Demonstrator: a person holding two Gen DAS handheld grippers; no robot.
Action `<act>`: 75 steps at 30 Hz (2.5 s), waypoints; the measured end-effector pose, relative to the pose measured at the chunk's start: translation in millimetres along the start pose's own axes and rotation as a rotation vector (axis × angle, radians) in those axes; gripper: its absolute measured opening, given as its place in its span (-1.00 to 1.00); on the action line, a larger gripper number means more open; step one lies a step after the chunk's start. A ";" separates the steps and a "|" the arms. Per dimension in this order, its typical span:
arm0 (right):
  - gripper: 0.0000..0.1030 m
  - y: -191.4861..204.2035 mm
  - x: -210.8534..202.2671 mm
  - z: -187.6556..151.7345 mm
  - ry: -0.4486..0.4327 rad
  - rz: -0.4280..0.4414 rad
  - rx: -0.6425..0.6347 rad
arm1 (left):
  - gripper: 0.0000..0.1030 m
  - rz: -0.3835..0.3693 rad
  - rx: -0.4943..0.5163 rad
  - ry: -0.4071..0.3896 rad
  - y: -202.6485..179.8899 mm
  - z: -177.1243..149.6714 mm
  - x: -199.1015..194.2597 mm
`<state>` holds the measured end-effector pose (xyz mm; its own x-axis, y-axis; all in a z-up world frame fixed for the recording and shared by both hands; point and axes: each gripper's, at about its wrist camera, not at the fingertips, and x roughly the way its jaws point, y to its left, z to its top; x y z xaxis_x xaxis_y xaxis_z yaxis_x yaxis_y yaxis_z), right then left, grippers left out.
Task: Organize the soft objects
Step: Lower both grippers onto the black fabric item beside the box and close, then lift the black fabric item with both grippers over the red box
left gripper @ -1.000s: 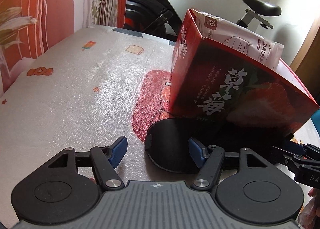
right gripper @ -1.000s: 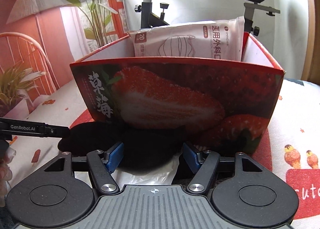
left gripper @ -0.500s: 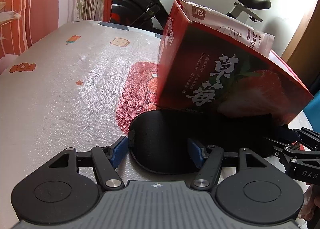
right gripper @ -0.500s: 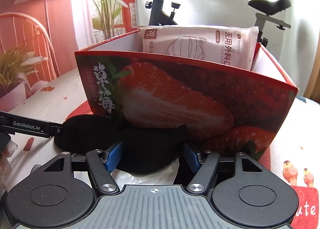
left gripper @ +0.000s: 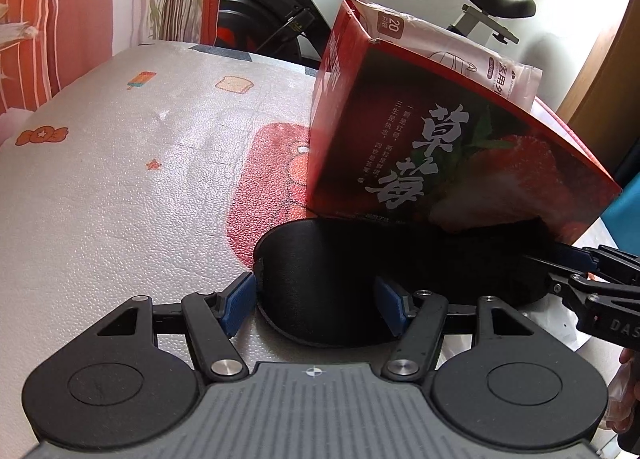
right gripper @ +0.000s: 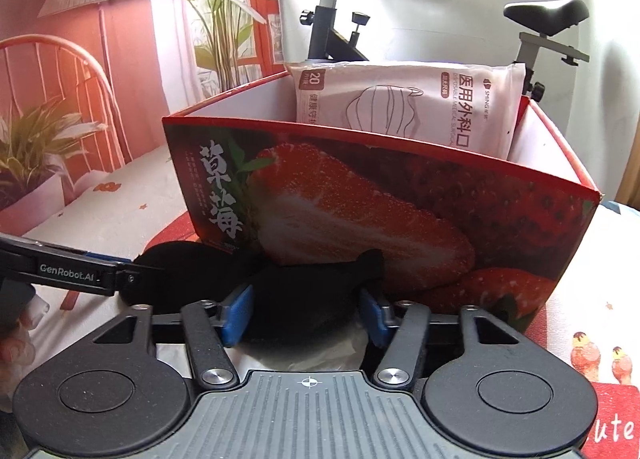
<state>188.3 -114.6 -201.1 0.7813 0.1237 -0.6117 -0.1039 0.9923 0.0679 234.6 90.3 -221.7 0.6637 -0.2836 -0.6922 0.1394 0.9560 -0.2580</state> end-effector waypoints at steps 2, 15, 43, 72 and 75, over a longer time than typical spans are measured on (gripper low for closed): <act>-0.33 -0.5 0.0 -0.5 0.003 -0.024 -0.025 | 0.31 -0.009 -0.014 0.001 2.5 0.6 -0.3; -0.53 1.3 -0.9 -9.4 0.005 -0.064 -0.102 | 0.32 -0.012 -0.070 0.014 12.0 7.7 2.6; -0.73 32.8 -62.9 19.5 -0.142 -0.030 -0.175 | -0.64 -0.062 -0.002 -0.220 -14.1 11.8 -80.4; -0.73 -60.7 -14.8 132.1 -0.181 -0.170 -0.199 | -0.64 -0.055 0.235 -0.249 -107.5 145.4 -8.1; -0.73 -71.8 7.8 129.4 -0.133 -0.171 -0.173 | -0.63 -0.043 0.244 -0.200 -107.4 149.5 15.5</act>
<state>281.5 -183.5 -108.8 0.8694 -0.0341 -0.4929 -0.0579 0.9837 -0.1702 339.8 -5.6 -104.0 0.7813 -0.3268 -0.5317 0.3267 0.9401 -0.0977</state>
